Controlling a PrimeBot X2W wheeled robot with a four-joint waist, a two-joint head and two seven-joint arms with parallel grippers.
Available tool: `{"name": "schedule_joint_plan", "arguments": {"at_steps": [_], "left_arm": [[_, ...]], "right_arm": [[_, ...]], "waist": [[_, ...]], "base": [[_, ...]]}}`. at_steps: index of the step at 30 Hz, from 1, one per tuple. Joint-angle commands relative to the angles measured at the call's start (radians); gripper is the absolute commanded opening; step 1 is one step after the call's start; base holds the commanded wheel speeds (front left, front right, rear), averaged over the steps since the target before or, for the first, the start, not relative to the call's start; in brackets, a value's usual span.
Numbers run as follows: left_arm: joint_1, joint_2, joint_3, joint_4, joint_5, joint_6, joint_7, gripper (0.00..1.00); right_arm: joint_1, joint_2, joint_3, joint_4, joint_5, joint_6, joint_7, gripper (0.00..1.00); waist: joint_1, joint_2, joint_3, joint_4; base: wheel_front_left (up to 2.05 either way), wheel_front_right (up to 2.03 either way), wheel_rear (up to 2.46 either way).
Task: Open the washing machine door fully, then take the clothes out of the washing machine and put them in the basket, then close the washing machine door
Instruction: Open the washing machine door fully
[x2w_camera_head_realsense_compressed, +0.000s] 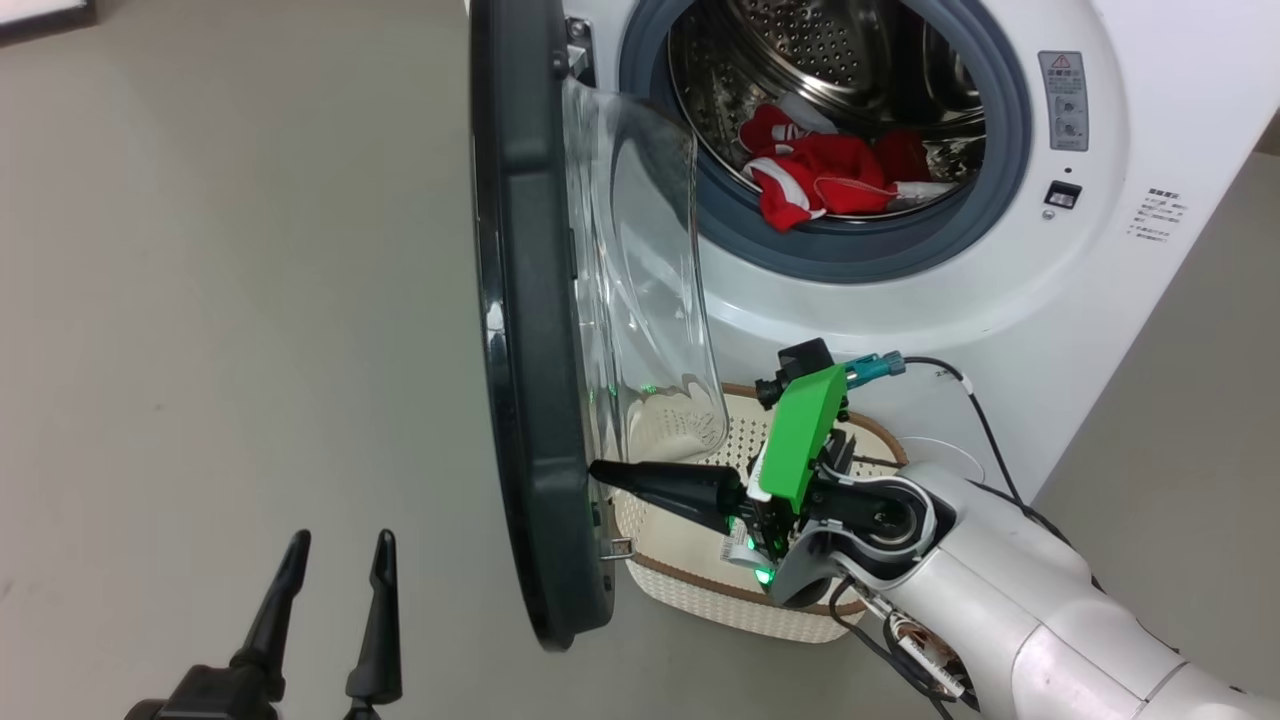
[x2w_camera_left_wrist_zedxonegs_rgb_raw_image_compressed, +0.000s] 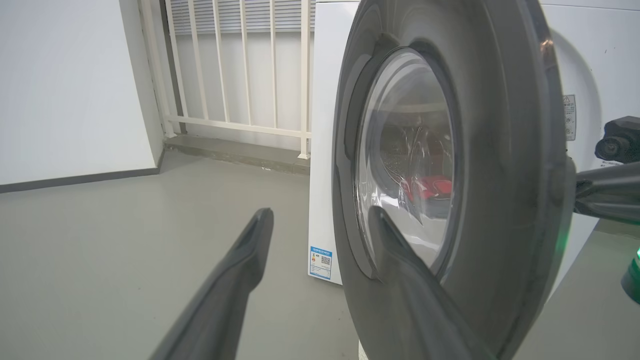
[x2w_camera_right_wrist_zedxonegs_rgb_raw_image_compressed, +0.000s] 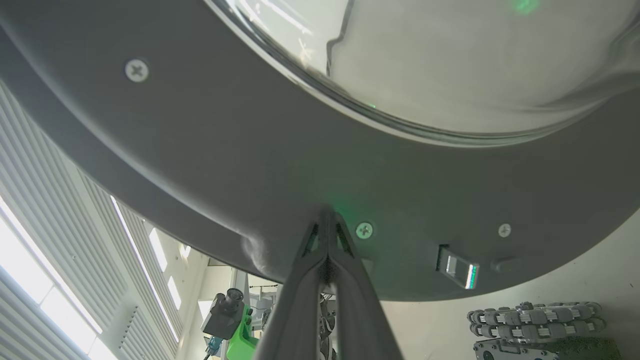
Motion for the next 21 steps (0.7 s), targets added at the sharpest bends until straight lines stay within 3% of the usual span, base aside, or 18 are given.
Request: {"name": "schedule_joint_plan", "arguments": {"at_steps": [1,15,16,18,19,20,21], "left_arm": [[-0.008,0.011,0.032,-0.032,-0.006,0.009,-0.008,1.00],[0.015,0.011,0.038,-0.037,-0.027,0.027,-0.008,1.00],[0.017,0.011,0.038,-0.033,-0.030,0.028,-0.008,1.00],[0.018,0.011,0.040,-0.030,-0.033,0.028,-0.008,1.00],[0.019,0.011,0.041,-0.029,-0.033,0.028,-0.008,1.00],[0.019,0.011,0.041,-0.029,-0.033,0.028,-0.008,1.00],[0.020,0.011,0.042,-0.028,-0.033,0.028,-0.008,1.00]], "right_arm": [[-0.022,0.028,0.010,-0.026,0.015,0.008,-0.007,0.00],[-0.035,0.028,0.032,0.005,0.026,0.008,-0.038,0.00],[-0.033,0.028,0.028,0.015,0.012,0.008,-0.052,0.33],[-0.028,0.028,0.020,0.020,-0.010,0.008,-0.065,0.75],[-0.025,0.028,0.013,0.022,-0.023,0.008,-0.072,0.87],[-0.025,0.028,0.013,0.022,-0.023,0.008,-0.072,0.87],[-0.019,0.028,0.003,0.024,-0.039,0.008,-0.084,1.00]], "waist": [[0.0000,0.0000,0.005,0.006],[0.0000,0.0000,0.006,0.005],[0.0000,0.0000,0.002,0.001],[0.0000,0.0000,-0.001,-0.003],[0.0000,0.0000,-0.003,-0.005],[0.0000,0.0000,-0.003,-0.005],[0.0000,0.0000,-0.005,-0.008]], "base": [[0.00,0.00,0.00],[0.00,0.00,0.00],[0.00,0.00,0.00],[0.00,0.00,0.00],[0.00,0.00,0.00],[0.00,0.00,0.00],[0.00,0.00,0.00]]}}
